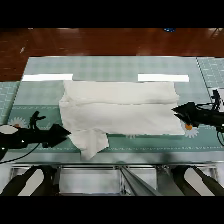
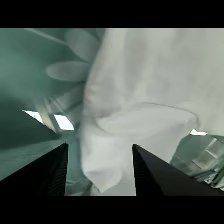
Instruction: Fold the shirts.
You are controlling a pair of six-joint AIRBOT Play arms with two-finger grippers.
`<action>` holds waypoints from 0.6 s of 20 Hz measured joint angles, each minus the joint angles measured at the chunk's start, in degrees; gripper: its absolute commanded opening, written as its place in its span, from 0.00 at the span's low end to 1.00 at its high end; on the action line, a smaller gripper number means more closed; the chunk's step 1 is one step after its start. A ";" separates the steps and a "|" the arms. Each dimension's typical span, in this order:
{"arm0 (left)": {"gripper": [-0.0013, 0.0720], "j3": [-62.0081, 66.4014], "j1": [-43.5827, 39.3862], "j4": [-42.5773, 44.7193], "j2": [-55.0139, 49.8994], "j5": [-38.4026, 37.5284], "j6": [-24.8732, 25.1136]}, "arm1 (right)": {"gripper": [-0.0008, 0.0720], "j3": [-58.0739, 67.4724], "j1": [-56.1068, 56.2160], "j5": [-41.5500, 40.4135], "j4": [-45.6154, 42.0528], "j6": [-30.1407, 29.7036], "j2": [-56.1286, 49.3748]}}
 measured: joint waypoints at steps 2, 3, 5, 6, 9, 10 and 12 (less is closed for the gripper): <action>0.71 -2.29 -4.13 -2.97 0.02 2.62 -0.04 | 0.57 -0.07 0.00 -0.09 1.60 0.48 0.17; 0.70 -2.97 -6.40 -4.50 -0.15 4.11 -0.07 | 0.57 0.39 0.00 -0.17 2.10 0.81 0.22; 0.40 -3.87 -11.41 -7.17 -0.90 7.74 -0.13 | 0.57 2.54 -0.57 0.04 1.64 2.23 0.28; 0.10 -4.20 -13.90 -7.26 -1.53 9.92 -0.04 | 0.57 4.17 -1.53 0.31 0.04 3.26 0.33; 0.04 -4.61 -18.78 -9.60 -3.02 13.20 1.20 | 0.57 8.04 -6.82 2.43 -9.68 8.04 0.35; 0.04 -4.72 -19.69 -10.49 -3.30 13.79 1.57 | 0.57 8.22 -8.76 4.07 -14.58 10.14 0.33; 0.04 -4.72 -20.79 -11.56 -3.65 14.60 2.08 | 0.57 6.38 -11.19 7.19 -22.69 13.22 0.33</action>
